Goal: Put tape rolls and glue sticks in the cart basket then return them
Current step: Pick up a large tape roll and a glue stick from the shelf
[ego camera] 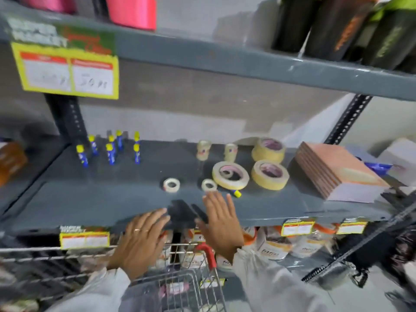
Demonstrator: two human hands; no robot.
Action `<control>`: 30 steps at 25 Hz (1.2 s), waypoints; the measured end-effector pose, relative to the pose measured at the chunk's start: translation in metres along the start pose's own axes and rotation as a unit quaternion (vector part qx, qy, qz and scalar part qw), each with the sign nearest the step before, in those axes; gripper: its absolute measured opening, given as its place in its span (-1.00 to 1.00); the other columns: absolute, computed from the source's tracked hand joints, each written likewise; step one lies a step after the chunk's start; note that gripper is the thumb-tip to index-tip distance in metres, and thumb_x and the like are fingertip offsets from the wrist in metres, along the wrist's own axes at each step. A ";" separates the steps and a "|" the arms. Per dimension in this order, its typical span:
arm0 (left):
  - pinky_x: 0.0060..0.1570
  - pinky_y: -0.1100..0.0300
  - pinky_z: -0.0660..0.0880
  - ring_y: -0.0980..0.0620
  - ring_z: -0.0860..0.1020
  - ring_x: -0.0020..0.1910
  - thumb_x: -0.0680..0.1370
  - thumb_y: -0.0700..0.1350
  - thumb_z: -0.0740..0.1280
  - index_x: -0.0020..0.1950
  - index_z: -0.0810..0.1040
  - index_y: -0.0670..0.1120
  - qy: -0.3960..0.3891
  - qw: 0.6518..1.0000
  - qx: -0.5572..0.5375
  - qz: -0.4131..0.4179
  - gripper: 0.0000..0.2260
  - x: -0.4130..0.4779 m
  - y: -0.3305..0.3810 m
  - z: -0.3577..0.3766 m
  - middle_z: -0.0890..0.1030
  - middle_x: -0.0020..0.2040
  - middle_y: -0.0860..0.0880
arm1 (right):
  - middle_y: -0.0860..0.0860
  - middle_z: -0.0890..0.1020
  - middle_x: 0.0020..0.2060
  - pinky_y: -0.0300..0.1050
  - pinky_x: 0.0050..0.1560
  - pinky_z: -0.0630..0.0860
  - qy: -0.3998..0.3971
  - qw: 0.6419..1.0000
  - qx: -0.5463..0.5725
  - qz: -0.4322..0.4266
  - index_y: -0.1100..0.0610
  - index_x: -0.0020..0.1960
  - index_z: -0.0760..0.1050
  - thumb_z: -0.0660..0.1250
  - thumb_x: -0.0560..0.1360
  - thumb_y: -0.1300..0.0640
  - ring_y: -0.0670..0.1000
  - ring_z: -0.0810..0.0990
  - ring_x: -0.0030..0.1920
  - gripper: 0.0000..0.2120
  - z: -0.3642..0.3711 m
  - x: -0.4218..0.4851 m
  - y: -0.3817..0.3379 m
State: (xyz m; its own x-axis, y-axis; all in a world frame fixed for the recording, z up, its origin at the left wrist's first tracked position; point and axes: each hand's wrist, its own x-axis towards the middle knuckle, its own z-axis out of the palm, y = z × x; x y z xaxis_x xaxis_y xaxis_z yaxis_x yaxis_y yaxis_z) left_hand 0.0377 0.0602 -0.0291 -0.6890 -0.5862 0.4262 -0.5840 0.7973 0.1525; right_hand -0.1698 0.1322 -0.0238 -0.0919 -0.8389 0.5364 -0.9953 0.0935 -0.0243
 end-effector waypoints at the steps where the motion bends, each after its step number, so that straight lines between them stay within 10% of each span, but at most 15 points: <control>1: 0.15 0.04 0.28 -0.04 0.48 0.15 0.60 0.09 -0.13 0.21 0.42 -0.05 -0.007 1.000 -0.002 0.023 -0.57 0.026 0.013 -0.001 0.62 0.16 -0.06 | 0.18 0.55 0.21 0.18 0.35 0.23 0.018 0.997 0.004 0.075 0.21 0.26 0.36 0.21 0.46 -0.05 0.19 0.48 0.27 -0.53 -0.005 0.008 0.018; 5: 0.11 0.07 0.50 -0.03 0.61 0.07 0.44 -0.03 0.20 0.17 0.53 -0.07 -0.046 0.996 0.009 0.080 -0.66 0.112 0.056 0.006 0.65 0.09 -0.03 | 0.24 0.61 -0.14 0.15 -0.05 0.54 0.046 0.951 0.078 0.297 0.29 0.01 0.46 0.47 0.28 0.23 0.30 0.58 -0.11 -0.64 -0.011 0.032 0.072; 11: 0.42 0.02 0.08 -0.05 0.16 0.47 0.58 -0.13 0.16 0.48 0.10 -0.03 -0.119 0.992 0.013 0.035 -0.51 0.181 0.091 0.037 0.26 0.48 -0.07 | 0.25 0.61 -0.26 0.13 -0.37 0.59 0.044 0.952 0.104 0.283 0.24 -0.02 0.33 0.56 0.12 0.37 0.33 0.56 -0.36 -0.45 0.006 0.039 0.092; 21: 0.29 0.02 0.33 -0.18 0.44 0.26 0.47 -0.26 0.33 0.42 0.26 -0.02 -0.114 0.991 0.028 0.060 -0.45 0.200 0.086 0.061 0.51 0.27 -0.16 | 0.27 0.62 -0.01 0.16 0.06 0.48 -0.004 0.942 0.157 0.297 0.30 0.19 0.40 0.42 0.36 0.25 0.33 0.52 0.03 -0.56 0.020 0.033 0.108; 30: 0.16 0.06 0.26 -0.09 0.38 0.06 0.36 -0.33 0.32 0.26 0.42 -0.19 0.126 0.984 0.097 0.080 -0.54 0.089 0.003 0.015 0.62 0.05 -0.16 | 0.21 0.55 -0.05 0.09 0.13 0.39 0.106 0.926 0.220 0.287 0.23 0.06 0.46 0.26 0.47 0.30 0.20 0.43 0.03 -0.83 0.004 0.031 0.034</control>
State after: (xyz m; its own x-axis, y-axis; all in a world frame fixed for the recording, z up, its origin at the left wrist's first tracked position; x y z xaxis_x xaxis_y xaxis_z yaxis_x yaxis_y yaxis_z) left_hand -0.0319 0.0080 -0.0038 -0.6652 -0.3806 0.6424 -0.5641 0.8198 -0.0984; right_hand -0.2063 0.1070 -0.0118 -0.6479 -0.5900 0.4818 -0.7050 0.2250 -0.6726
